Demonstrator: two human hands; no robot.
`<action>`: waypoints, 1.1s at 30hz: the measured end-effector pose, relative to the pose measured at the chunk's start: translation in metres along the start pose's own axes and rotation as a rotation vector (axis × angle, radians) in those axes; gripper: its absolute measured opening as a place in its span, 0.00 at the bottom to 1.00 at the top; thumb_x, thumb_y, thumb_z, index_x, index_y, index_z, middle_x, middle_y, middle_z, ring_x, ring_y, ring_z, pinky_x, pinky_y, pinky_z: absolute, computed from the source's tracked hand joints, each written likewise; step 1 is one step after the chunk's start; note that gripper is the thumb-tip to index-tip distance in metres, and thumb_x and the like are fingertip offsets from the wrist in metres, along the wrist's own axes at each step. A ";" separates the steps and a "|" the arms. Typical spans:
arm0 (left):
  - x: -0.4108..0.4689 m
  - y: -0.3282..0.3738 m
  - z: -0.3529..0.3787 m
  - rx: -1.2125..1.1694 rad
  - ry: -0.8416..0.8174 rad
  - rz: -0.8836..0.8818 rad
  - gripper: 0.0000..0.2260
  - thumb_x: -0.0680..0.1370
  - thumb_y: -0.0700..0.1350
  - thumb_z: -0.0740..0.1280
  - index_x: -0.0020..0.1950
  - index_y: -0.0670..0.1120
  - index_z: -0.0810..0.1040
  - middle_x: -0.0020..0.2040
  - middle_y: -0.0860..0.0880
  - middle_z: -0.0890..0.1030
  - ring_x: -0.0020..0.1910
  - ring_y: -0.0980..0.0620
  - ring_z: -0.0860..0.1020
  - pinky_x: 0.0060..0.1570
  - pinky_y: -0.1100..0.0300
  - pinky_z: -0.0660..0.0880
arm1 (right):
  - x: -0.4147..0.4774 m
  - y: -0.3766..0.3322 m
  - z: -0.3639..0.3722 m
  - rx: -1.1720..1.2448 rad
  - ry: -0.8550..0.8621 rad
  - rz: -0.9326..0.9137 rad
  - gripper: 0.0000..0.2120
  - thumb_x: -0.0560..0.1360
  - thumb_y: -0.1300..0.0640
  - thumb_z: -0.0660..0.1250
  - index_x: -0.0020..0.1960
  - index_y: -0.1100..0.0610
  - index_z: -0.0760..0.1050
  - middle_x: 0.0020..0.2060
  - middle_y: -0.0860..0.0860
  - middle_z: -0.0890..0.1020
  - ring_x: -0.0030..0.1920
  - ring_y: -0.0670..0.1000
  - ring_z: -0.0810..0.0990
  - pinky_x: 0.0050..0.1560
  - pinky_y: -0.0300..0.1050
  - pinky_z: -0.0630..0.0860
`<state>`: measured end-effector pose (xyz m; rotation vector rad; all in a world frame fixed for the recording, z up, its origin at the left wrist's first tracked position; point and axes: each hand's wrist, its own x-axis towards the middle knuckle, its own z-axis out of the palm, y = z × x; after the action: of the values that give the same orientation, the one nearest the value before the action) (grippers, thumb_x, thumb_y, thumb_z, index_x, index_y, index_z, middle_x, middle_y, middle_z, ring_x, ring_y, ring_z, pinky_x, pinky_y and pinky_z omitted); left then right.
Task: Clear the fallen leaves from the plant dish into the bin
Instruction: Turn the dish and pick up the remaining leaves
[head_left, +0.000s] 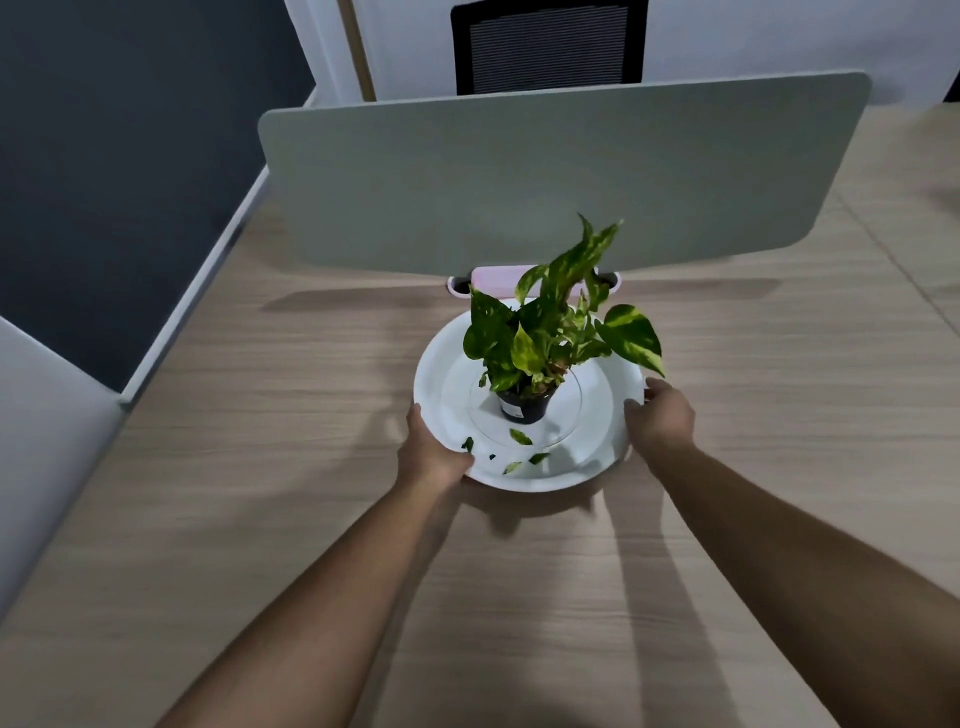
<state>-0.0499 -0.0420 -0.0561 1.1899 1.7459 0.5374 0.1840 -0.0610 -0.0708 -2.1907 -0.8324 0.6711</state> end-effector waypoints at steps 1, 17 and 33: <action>0.004 -0.002 -0.001 0.172 0.054 0.010 0.30 0.67 0.43 0.72 0.65 0.54 0.65 0.61 0.46 0.72 0.58 0.42 0.75 0.54 0.50 0.77 | -0.005 0.003 0.001 -0.073 0.050 -0.092 0.21 0.73 0.64 0.62 0.66 0.62 0.69 0.62 0.61 0.76 0.62 0.62 0.73 0.64 0.50 0.69; 0.042 0.015 0.019 1.016 -0.206 0.359 0.12 0.71 0.43 0.71 0.54 0.45 0.77 0.55 0.44 0.79 0.52 0.43 0.79 0.41 0.56 0.71 | -0.020 -0.020 0.051 -0.773 -0.734 -0.718 0.17 0.75 0.62 0.60 0.62 0.53 0.74 0.63 0.55 0.76 0.63 0.57 0.74 0.63 0.50 0.73; 0.041 0.002 0.044 0.812 -0.231 0.488 0.06 0.71 0.39 0.69 0.46 0.41 0.81 0.48 0.40 0.82 0.50 0.40 0.79 0.49 0.51 0.76 | -0.022 -0.016 0.066 -0.656 -0.613 -0.620 0.07 0.72 0.64 0.60 0.45 0.59 0.76 0.49 0.62 0.80 0.51 0.60 0.78 0.45 0.46 0.71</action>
<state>-0.0153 -0.0110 -0.0941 2.1778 1.4932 -0.0797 0.1199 -0.0402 -0.0953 -2.0505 -2.1918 0.8256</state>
